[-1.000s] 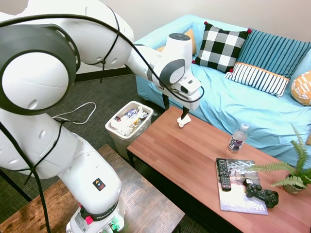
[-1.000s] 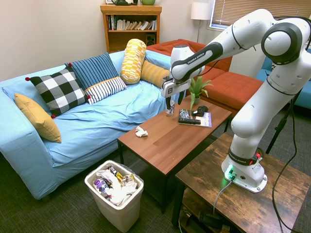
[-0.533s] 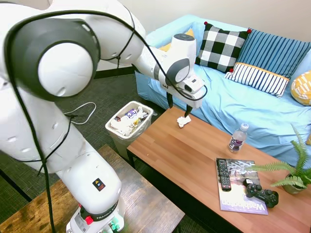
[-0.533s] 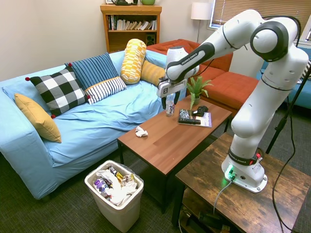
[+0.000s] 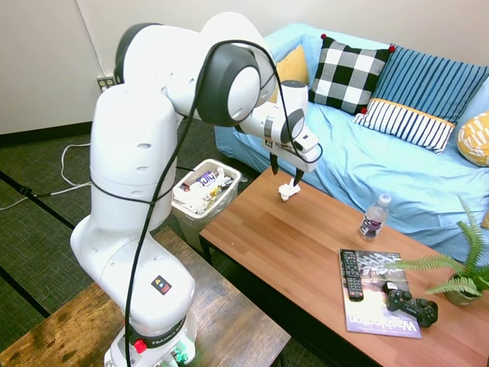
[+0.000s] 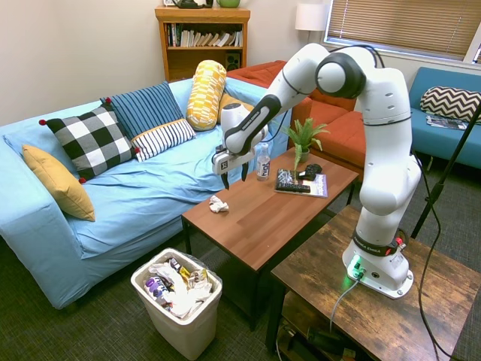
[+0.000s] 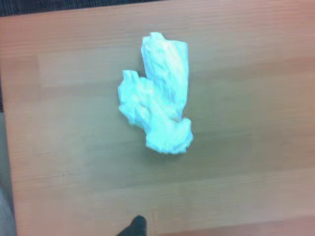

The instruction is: Throw the tissue in the trash bin

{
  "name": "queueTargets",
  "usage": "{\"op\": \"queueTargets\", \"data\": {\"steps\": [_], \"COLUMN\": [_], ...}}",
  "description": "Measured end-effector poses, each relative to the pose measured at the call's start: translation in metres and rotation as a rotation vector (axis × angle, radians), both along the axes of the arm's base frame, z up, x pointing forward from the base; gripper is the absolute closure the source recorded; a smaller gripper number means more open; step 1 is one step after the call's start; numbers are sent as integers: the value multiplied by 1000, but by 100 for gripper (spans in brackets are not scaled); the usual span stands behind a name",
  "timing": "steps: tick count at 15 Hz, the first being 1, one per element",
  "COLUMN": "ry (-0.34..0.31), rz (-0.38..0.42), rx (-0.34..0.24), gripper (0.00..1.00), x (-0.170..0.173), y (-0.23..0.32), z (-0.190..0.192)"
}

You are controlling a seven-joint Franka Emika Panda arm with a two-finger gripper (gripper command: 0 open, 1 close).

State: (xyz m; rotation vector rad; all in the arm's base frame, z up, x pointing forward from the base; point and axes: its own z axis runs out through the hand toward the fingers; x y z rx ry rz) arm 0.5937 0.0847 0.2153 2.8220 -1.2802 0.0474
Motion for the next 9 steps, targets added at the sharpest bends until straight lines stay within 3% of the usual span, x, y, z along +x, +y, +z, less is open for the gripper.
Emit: {"op": "queueTargets", "data": {"steps": [4, 9], "ry": [16, 30], "rz": [-6, 4], "rx": [-10, -19], "gripper": [0, 0], "x": [34, 50], "y": [9, 26], "z": [-51, -92]}}
